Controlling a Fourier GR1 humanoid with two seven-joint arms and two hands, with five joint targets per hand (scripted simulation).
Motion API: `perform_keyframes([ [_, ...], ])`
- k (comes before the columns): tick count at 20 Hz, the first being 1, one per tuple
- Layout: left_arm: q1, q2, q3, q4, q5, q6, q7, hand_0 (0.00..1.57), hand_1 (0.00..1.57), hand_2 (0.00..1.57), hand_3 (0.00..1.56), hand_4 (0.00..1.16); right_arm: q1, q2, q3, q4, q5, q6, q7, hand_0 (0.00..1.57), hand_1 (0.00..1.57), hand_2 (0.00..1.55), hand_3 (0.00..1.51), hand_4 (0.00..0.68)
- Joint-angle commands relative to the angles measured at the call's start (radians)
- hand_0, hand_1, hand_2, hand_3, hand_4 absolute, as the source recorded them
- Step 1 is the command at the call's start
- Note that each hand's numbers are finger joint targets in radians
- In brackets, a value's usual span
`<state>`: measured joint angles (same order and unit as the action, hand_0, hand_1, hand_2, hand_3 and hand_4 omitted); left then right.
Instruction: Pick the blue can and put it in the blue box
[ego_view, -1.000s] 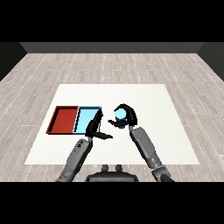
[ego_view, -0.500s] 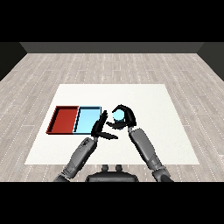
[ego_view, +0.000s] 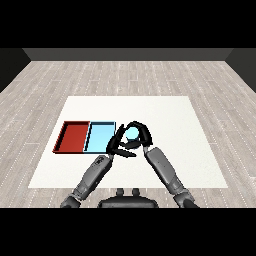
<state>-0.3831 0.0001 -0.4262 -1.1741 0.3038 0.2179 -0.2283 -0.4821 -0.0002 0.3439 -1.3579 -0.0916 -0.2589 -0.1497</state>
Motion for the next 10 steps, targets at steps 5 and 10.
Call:
perform_keyframes([
  [5, 0.043, 0.000, 0.014, -0.027, -0.043, -0.032, 0.007, 0.00, 0.00, 0.00, 0.00, 0.00, 0.048, 0.000, 0.088, -0.003, -0.032, -0.036, -0.047, 1.48, 1.48, 1.47, 1.42, 0.607],
  [10, 0.003, 0.000, -0.009, 0.018, -0.011, -0.028, -0.013, 0.00, 0.00, 0.00, 0.00, 0.00, -0.019, 0.000, 0.135, 0.045, -0.079, -0.086, -0.072, 1.46, 1.46, 1.46, 1.41, 0.580],
])
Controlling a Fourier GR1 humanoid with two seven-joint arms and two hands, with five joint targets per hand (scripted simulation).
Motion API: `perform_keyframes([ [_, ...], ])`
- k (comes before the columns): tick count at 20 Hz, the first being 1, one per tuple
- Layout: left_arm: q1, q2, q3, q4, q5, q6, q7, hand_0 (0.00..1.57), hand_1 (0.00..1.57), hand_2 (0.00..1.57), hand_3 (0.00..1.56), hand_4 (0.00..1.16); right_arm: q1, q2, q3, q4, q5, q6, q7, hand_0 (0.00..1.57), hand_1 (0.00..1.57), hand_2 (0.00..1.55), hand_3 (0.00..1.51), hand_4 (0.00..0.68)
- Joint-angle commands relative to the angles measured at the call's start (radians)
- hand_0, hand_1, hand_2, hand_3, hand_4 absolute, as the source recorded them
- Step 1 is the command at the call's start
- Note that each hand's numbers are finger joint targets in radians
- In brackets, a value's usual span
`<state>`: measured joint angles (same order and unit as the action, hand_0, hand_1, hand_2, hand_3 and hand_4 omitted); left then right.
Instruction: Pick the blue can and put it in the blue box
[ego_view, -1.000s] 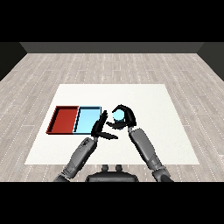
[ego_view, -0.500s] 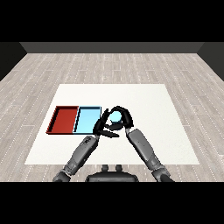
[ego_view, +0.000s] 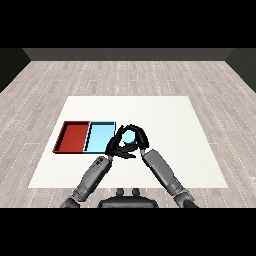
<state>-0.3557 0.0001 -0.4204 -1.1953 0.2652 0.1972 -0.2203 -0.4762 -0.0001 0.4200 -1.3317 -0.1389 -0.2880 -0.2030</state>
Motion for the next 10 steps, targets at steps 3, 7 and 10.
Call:
perform_keyframes([
  [3, -0.099, 0.000, -0.074, 0.081, 0.111, 0.066, -0.051, 0.00, 0.00, 0.00, 0.00, 0.00, -0.060, 0.000, 0.067, 0.095, -0.073, -0.062, -0.049, 1.44, 1.44, 1.45, 1.40, 0.569],
  [7, -0.106, 0.000, -0.054, 0.078, 0.065, 0.074, -0.030, 0.00, 0.00, 0.00, 0.00, 0.00, -0.026, 0.000, 0.143, 0.001, -0.058, -0.116, -0.012, 1.48, 1.48, 1.46, 1.39, 0.542],
  [10, -0.147, 0.000, -0.080, 0.124, 0.078, 0.114, -0.006, 0.00, 0.00, 0.00, 0.00, 0.11, -0.041, 0.000, 0.043, 0.044, -0.069, -0.008, -0.026, 1.49, 1.49, 1.47, 1.41, 0.536],
])
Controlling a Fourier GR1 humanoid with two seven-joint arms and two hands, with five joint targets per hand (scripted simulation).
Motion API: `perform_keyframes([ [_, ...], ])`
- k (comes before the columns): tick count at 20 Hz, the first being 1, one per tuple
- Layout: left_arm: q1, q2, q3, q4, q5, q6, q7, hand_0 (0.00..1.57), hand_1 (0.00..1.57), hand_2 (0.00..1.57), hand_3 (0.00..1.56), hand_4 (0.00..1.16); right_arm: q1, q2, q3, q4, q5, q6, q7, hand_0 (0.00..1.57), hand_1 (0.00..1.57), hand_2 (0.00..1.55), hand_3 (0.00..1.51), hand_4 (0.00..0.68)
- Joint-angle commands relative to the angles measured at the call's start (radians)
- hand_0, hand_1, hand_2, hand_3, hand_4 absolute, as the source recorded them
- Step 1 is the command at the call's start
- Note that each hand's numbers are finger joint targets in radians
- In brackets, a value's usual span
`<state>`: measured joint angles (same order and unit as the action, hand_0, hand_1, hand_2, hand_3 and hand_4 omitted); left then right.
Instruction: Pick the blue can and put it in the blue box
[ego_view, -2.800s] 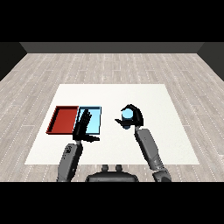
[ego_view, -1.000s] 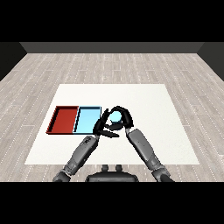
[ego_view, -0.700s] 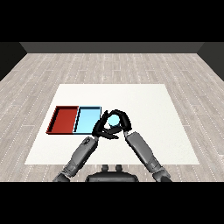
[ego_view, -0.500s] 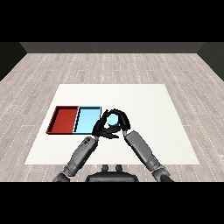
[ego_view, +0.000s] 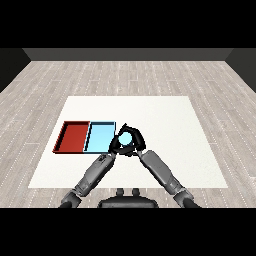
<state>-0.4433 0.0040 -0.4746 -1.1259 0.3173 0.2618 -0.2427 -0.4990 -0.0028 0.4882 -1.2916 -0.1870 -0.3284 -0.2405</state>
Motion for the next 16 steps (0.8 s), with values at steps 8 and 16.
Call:
perform_keyframes([
  [8, -0.066, -0.003, -0.058, 0.072, -0.096, 0.125, 0.075, 0.00, 0.00, 0.00, 0.00, 0.00, 0.079, 0.002, 0.088, -0.114, -0.003, -0.038, 0.019, 1.49, 1.49, 1.46, 1.40, 0.570],
  [16, -0.087, -0.002, -0.117, 0.106, -0.004, 0.234, -0.011, 0.78, 0.78, 0.79, 0.20, 0.64, 0.021, 0.001, 0.052, -0.030, -0.054, -0.013, -0.010, 1.48, 1.48, 1.46, 1.41, 0.587],
])
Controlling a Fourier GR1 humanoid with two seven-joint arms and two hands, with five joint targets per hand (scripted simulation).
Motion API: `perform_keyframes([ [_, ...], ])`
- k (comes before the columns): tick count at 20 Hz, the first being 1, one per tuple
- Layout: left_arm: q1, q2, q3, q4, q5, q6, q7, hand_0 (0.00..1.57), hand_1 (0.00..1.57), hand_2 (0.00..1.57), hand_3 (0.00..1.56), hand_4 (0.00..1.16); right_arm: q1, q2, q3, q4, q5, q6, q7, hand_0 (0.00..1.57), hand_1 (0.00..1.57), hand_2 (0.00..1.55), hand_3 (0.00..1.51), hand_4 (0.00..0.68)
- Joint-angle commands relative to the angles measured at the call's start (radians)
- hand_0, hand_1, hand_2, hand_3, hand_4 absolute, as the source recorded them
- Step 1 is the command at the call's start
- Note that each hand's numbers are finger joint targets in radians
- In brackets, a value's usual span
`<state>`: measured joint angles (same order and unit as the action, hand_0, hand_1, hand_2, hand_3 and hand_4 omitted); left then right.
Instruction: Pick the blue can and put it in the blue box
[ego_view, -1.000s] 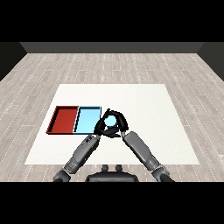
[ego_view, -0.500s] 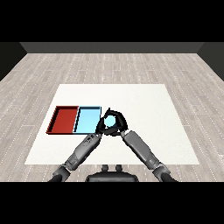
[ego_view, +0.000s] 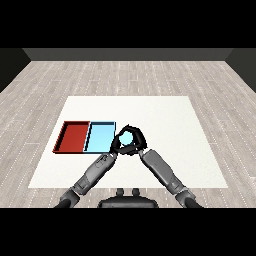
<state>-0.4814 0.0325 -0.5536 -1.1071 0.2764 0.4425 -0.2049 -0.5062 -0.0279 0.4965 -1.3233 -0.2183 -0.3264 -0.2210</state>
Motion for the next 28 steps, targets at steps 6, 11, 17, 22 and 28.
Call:
perform_keyframes([
  [6, -0.024, -0.031, 0.010, 0.086, 0.042, 0.047, -0.019, 0.83, 0.83, 0.86, 0.57, 0.64, 0.094, 0.002, 0.002, -0.075, 0.002, 0.035, -0.022, 1.47, 1.47, 1.45, 1.40, 0.576],
  [11, 0.000, -0.031, 0.001, 0.057, 0.130, 0.087, -0.224, 1.57, 1.57, 1.57, 1.47, 0.68, 0.025, 0.027, -0.002, -0.042, -0.038, 0.002, 0.010, 1.34, 1.34, 1.37, 1.32, 0.471],
  [17, -0.040, -0.032, 0.020, 0.054, 0.135, 0.128, -0.235, 1.57, 1.57, 1.55, 1.47, 1.04, 0.040, 0.027, -0.036, -0.049, 0.021, 0.024, 0.080, 0.00, 0.00, 0.00, 0.00, 0.000],
  [22, -0.043, -0.029, 0.056, 0.016, 0.144, 0.106, -0.239, 1.57, 1.57, 1.55, 1.46, 1.11, 0.044, 0.022, -0.065, -0.081, 0.062, 0.006, 0.105, 0.00, 0.00, 0.00, 0.00, 0.000],
  [28, -0.026, -0.032, 0.005, 0.124, 0.114, 0.149, -0.343, 1.57, 1.57, 1.57, 1.48, 1.14, 0.104, -0.004, -0.098, -0.177, 0.043, 0.018, 0.082, 0.00, 0.00, 0.00, 0.00, 0.000],
])
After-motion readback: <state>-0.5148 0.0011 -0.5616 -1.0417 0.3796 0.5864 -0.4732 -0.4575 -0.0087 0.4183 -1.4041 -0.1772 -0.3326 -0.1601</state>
